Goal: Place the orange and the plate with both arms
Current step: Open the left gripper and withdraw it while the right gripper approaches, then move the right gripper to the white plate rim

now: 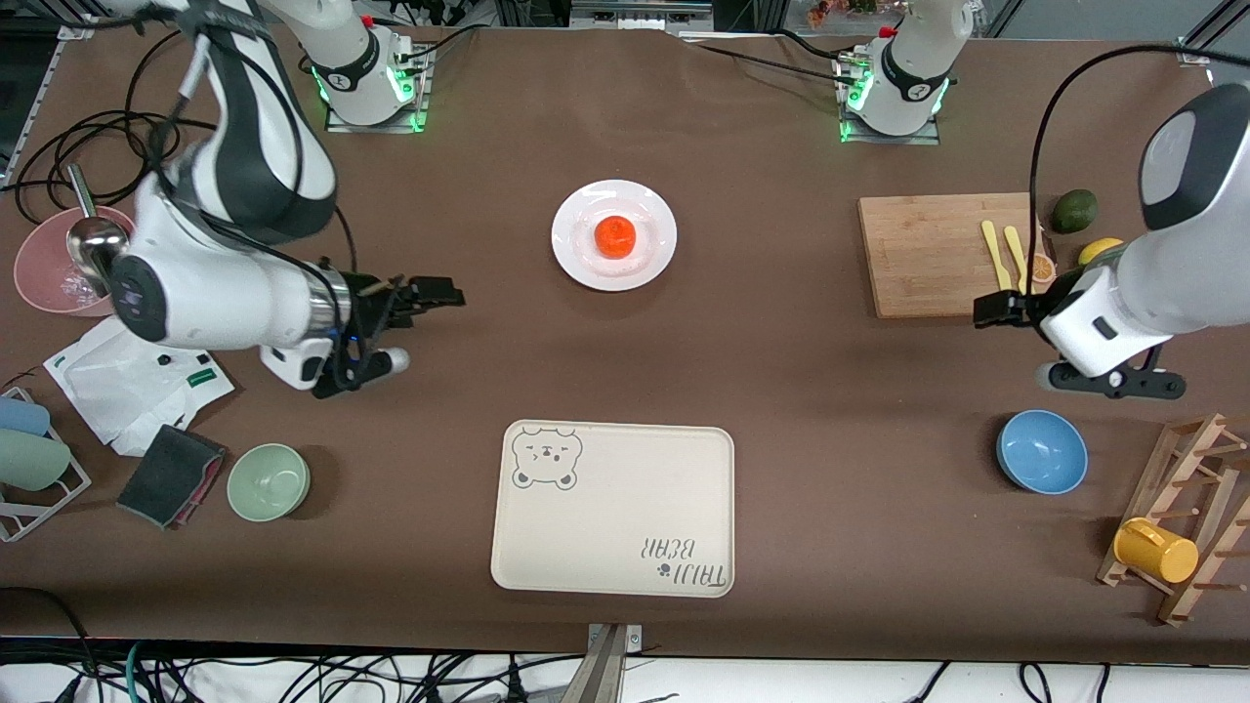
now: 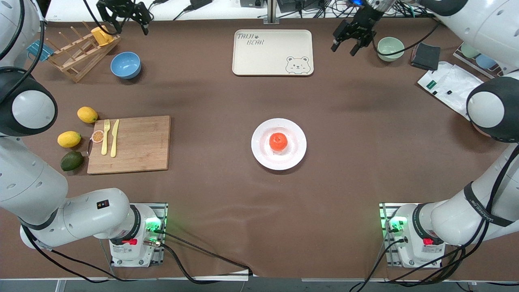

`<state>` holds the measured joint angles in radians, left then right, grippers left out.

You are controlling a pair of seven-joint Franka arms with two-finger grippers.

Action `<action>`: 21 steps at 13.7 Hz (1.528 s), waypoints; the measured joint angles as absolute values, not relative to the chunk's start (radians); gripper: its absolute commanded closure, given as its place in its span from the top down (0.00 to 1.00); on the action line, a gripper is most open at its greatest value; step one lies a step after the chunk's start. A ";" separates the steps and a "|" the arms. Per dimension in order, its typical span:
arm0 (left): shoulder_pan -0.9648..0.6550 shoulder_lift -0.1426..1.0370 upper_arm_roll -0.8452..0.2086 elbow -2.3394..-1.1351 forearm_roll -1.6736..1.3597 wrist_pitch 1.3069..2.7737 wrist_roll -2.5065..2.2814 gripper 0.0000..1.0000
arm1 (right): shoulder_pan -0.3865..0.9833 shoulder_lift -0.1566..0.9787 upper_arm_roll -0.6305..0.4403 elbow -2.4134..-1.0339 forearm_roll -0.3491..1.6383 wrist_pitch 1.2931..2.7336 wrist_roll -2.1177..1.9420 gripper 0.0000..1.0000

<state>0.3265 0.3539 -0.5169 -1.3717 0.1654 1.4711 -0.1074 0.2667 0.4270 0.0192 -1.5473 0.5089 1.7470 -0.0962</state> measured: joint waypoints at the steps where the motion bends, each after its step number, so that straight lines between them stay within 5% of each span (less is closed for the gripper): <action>1: 0.329 0.338 -0.518 -1.370 0.165 1.465 -0.107 1.00 | 0.271 0.438 0.038 -1.579 0.536 1.800 -0.096 1.00; 6: 0.350 0.314 -0.518 -1.370 0.149 1.437 -0.093 1.00 | 0.274 0.464 0.112 -1.747 0.737 1.985 -0.195 1.00; 11: 0.344 0.296 -0.500 -1.370 0.143 1.434 -0.093 1.00 | 0.165 0.525 0.143 -1.909 1.013 2.014 -0.578 1.00; 17: 0.096 0.148 -0.085 -1.402 -0.046 1.436 0.064 1.00 | 0.150 0.528 0.159 -2.085 1.230 2.014 -0.818 1.00; 21: -0.040 0.042 -0.003 -1.556 -0.048 1.521 0.070 1.00 | 0.149 0.510 0.194 -2.199 1.305 2.023 -0.911 1.00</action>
